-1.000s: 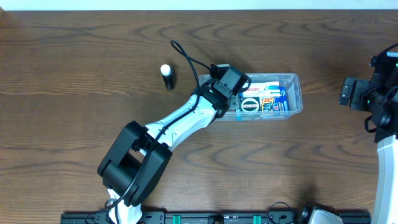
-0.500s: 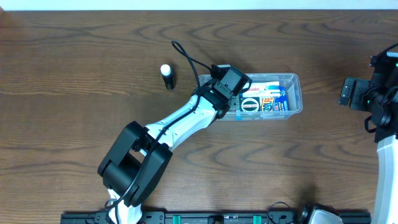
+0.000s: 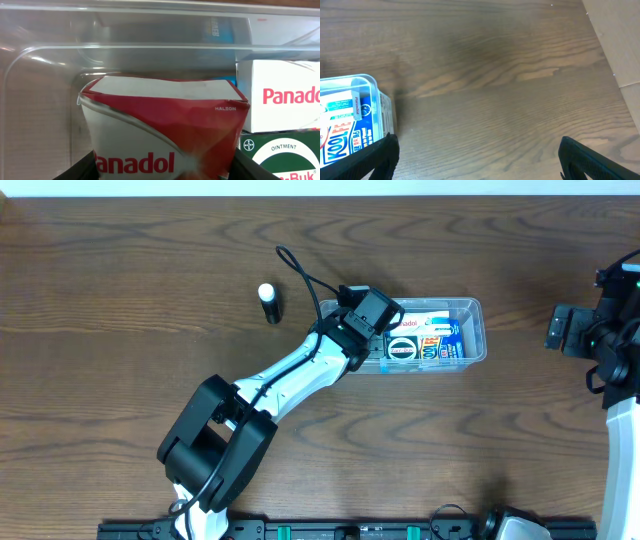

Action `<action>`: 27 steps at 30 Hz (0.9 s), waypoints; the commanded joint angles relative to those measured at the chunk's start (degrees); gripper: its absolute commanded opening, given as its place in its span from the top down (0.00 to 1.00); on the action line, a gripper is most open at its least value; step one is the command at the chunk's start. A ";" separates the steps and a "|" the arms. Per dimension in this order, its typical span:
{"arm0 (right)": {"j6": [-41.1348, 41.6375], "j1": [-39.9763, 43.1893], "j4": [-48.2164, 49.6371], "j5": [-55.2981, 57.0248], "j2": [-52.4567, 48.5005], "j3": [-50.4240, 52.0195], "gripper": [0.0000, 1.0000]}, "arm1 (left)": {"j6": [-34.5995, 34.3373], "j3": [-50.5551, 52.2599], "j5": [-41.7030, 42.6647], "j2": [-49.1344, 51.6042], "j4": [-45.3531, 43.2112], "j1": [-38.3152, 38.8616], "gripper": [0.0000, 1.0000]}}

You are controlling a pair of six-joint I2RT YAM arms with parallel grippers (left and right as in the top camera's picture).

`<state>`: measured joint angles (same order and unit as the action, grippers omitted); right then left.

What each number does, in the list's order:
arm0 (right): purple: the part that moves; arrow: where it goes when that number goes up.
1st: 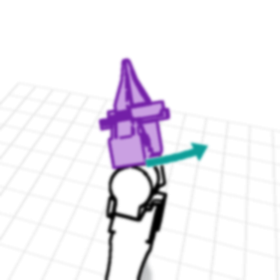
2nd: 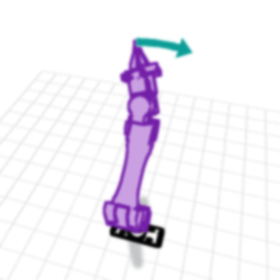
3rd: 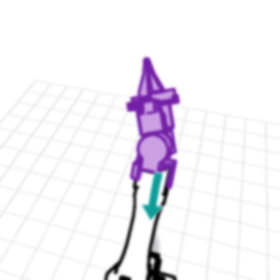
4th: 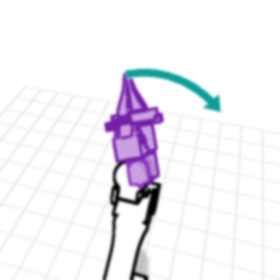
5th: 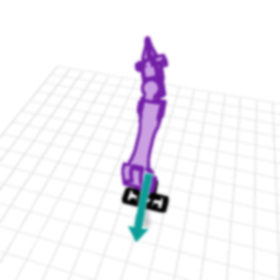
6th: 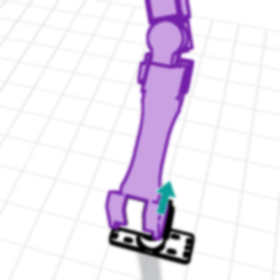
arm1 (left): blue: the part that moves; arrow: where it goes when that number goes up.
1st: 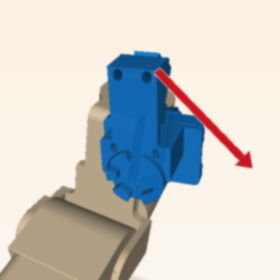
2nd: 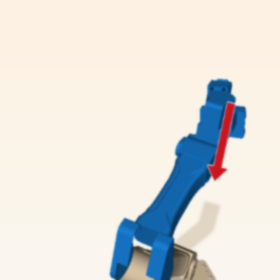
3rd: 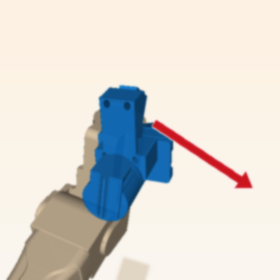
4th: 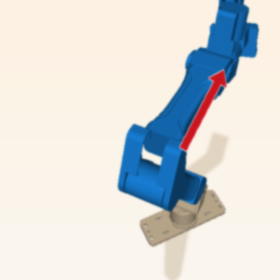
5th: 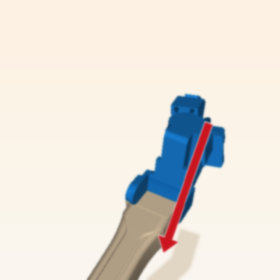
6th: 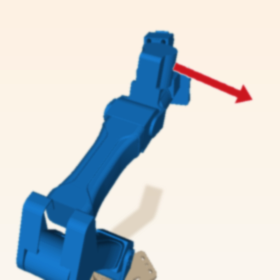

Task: Pack container
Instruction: 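Lower the red packet into the container's left end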

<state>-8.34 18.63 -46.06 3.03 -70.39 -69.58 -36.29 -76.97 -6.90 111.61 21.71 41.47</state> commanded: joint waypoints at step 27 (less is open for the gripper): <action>0.59 0.48 -0.07 -0.04 0.09 -0.44 0.01 | -0.90 -0.11 -3.54 -0.24 -0.79 1.46 0.41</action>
<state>-8.36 18.63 -46.06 3.03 -70.39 -69.58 -36.45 -76.97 -9.06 111.61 20.73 42.92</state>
